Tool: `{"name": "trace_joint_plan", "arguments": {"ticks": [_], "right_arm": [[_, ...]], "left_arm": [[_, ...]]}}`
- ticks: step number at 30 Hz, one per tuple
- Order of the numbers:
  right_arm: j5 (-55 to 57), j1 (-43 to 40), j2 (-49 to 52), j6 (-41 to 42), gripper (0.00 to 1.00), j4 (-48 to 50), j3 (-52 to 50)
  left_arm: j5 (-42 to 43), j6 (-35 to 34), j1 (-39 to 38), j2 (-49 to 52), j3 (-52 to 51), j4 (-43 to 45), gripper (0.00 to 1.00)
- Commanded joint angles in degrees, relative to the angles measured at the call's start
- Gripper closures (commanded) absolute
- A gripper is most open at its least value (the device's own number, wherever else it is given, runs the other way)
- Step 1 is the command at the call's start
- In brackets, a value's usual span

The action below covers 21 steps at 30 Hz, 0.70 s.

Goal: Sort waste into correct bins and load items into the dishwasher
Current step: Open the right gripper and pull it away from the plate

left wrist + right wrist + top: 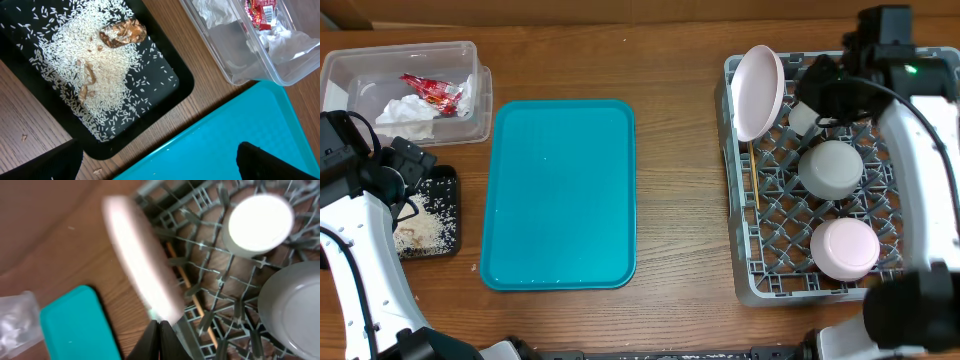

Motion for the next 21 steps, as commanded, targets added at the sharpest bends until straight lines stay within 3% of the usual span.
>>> {"name": "trace_joint_plan", "arguments": {"ticks": [1, 12, 16, 21], "right_arm": [[-0.33, 0.46, -8.48, -0.61, 0.96, -1.25, 0.57], [6.23, 8.68, -23.23, -1.86, 0.96, -16.87, -1.95], [9.25, 15.45, -30.67, -0.15, 0.96, -13.57, -11.93], [10.86, 19.89, -42.86, 1.62, 0.95, -2.47, -29.42]], "left_arm": [[0.22, -0.55, -0.02, 0.09, 0.44, 0.07, 0.00], [0.22, -0.55, -0.02, 0.09, 0.44, 0.07, 0.00], [0.22, -0.55, -0.02, 0.09, 0.44, 0.07, 0.00], [0.22, -0.55, -0.02, 0.09, 0.44, 0.07, 0.00]]}}
